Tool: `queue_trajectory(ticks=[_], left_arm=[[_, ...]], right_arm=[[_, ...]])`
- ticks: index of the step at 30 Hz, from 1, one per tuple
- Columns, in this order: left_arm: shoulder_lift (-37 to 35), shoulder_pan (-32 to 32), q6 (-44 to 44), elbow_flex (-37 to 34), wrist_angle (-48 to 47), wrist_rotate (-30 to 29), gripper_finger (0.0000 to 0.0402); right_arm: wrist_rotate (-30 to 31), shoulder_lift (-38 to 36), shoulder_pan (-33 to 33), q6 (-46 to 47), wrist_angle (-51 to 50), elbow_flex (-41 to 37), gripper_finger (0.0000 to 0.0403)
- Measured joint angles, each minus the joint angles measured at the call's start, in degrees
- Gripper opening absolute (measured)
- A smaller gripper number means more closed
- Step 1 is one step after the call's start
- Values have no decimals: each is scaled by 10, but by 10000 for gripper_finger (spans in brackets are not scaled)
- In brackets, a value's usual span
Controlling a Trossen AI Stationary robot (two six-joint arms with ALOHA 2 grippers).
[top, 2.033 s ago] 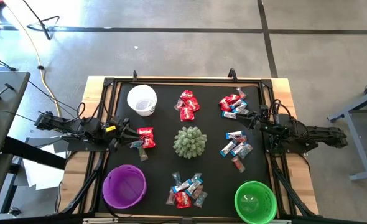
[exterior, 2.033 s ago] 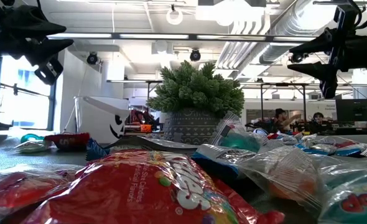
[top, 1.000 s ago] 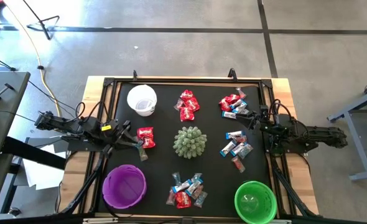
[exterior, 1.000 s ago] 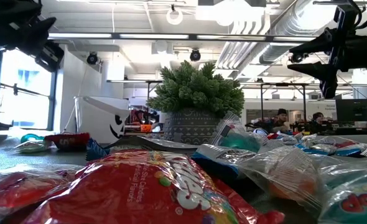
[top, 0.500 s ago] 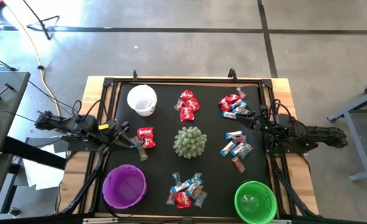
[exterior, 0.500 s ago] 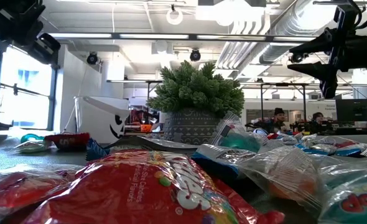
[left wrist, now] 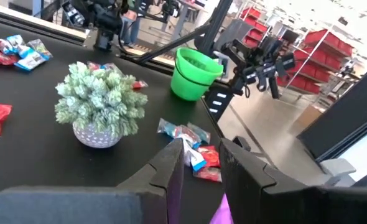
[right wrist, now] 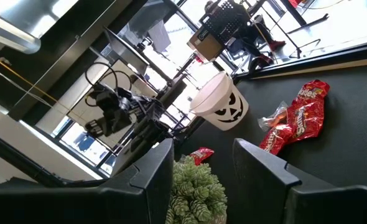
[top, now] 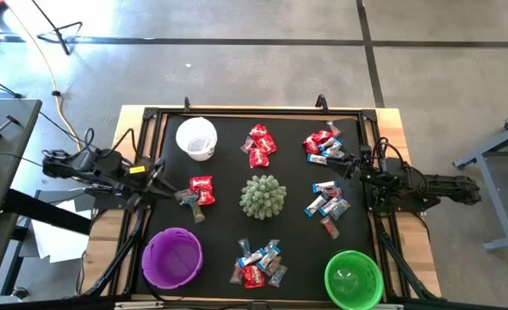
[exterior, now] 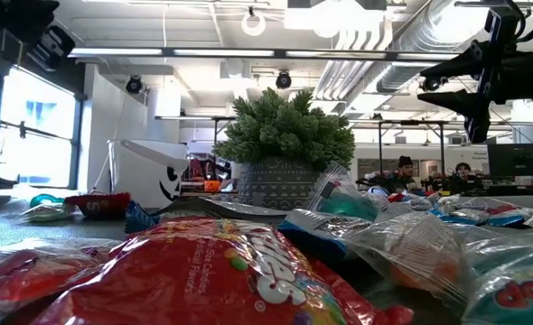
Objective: Organize candy in baskets
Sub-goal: Put the red candy into the white bucket
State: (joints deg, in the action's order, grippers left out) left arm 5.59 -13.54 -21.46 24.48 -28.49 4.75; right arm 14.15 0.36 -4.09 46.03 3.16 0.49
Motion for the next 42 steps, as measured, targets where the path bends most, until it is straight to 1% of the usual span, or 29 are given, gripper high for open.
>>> queue_trajectory(ticks=[5, 10, 15, 18, 22, 28, 38, 42], left_arm=[[51, 0, -22, 64, -19, 0, 87], [126, 0, 3, 154, -52, 1, 87], [212, 0, 37, 249, -152, 1, 87], [251, 0, 34, 284, -220, 1, 87], [278, 0, 22, 302, -286, 1, 87], [299, 0, 16, 303, -362, 0, 87], [340, 0, 14, 303, -391, -9, 87], [370, 0, 11, 303, -394, -37, 87]], right_arm=[[0, 0, 0, 0, 0, 0, 162], [0, 0, 0, 0, 0, 0, 162], [0, 0, 0, 0, 0, 0, 162], [0, 0, 0, 0, 0, 0, 162], [0, 0, 0, 0, 0, 0, 162], [0, 0, 0, 0, 0, 0, 162], [0, 0, 0, 0, 0, 0, 162], [0, 0, 0, 0, 0, 0, 162]])
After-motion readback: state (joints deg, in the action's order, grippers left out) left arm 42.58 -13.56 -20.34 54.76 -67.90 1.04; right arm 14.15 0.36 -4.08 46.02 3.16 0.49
